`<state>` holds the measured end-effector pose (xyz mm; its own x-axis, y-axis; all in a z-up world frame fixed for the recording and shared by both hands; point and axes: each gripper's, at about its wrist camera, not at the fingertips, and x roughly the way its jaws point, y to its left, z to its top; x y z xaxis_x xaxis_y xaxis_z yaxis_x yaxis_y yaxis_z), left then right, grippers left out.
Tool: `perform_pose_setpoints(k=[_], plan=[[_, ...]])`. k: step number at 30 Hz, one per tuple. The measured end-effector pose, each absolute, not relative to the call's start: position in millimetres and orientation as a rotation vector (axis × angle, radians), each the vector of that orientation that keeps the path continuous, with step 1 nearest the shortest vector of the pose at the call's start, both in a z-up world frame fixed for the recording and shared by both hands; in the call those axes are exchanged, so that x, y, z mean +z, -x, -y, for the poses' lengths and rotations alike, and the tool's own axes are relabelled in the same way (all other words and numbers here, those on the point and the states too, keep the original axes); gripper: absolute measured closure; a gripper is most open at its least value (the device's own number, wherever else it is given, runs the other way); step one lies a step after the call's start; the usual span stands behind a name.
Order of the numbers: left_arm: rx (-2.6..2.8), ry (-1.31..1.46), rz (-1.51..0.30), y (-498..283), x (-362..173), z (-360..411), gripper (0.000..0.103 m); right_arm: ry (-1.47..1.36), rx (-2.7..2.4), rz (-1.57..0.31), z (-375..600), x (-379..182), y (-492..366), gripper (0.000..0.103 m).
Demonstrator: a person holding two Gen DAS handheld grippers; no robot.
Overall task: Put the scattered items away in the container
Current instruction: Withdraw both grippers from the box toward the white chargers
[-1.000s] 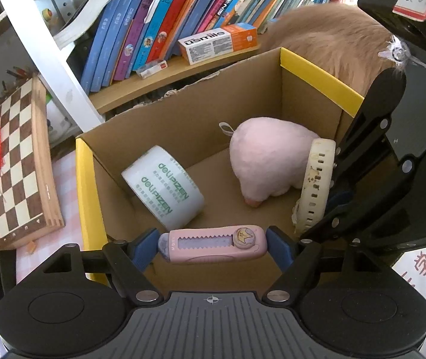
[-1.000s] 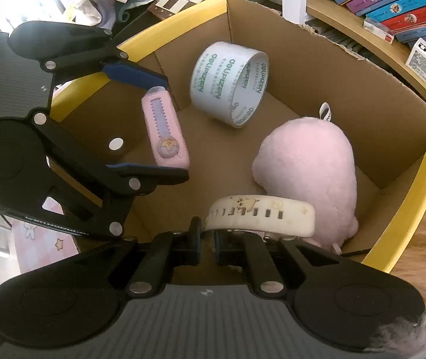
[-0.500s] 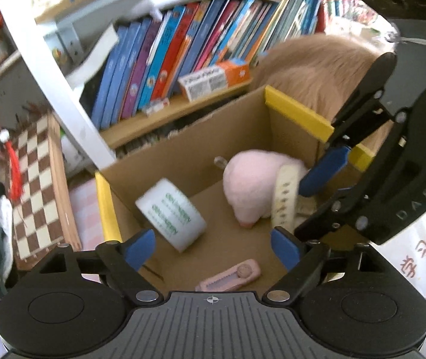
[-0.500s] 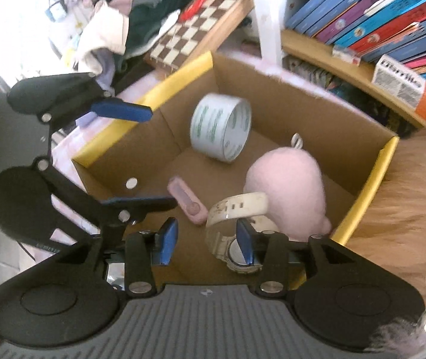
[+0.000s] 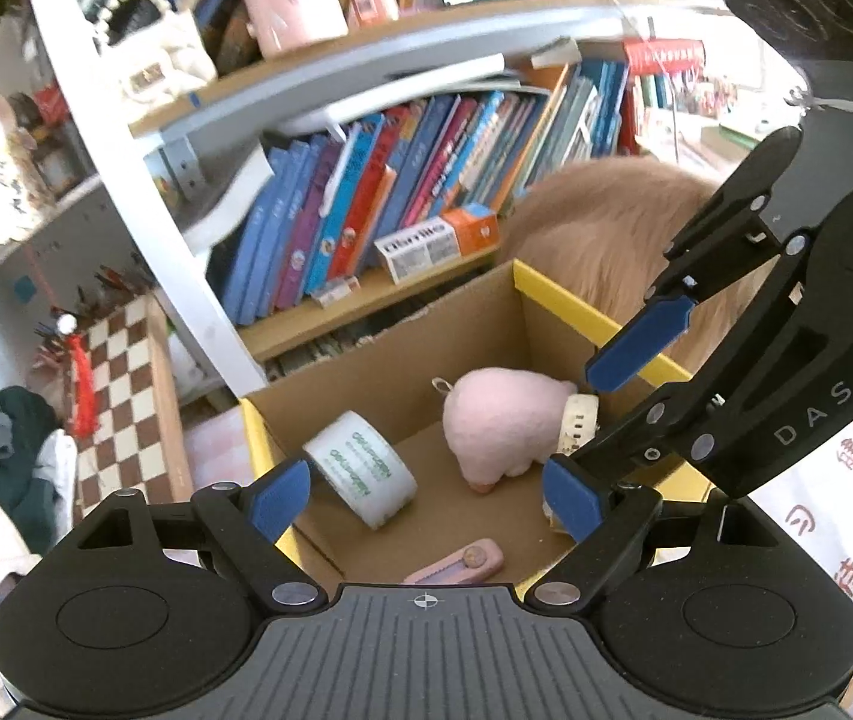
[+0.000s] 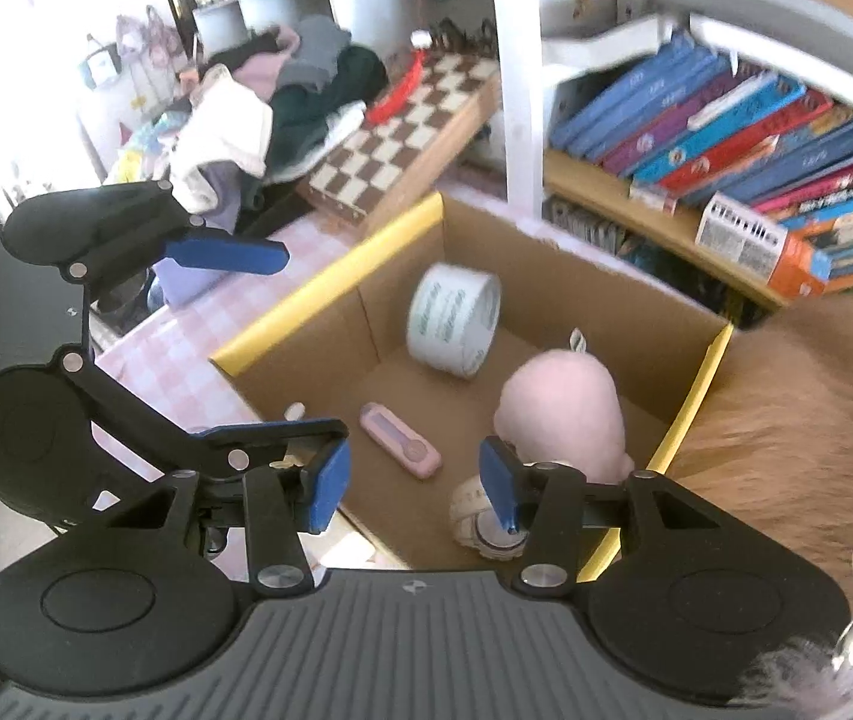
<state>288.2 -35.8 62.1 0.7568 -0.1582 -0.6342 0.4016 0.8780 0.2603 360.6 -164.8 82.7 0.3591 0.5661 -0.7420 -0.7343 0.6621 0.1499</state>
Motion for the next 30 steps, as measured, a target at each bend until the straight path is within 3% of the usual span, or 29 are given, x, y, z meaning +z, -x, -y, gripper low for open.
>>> perform_pose_setpoints(k=[15, 19, 23, 30], plan=[[-0.240, -0.330, -0.559, -207.8, 81.6, 0.6, 0.015, 0.167, 0.688, -0.700, 176.9, 106.1, -271.4, 0.049], [-0.207, -0.302, -0.540, -186.3, 84.0, -10.5, 0.015, 0.131, 0.628, -0.680, 186.7, 104.0, -248.6, 0.049], [-0.174, -0.267, -0.517, -165.6, 81.2, -16.5, 0.012, 0.121, 0.555, -0.644, 192.2, 98.1, -221.8, 0.039], [-0.151, -0.208, -0.529, -137.2, 62.8, -21.6, 0.011, 0.165, 0.474, -0.608, 188.1, 76.6, -176.3, 0.037]])
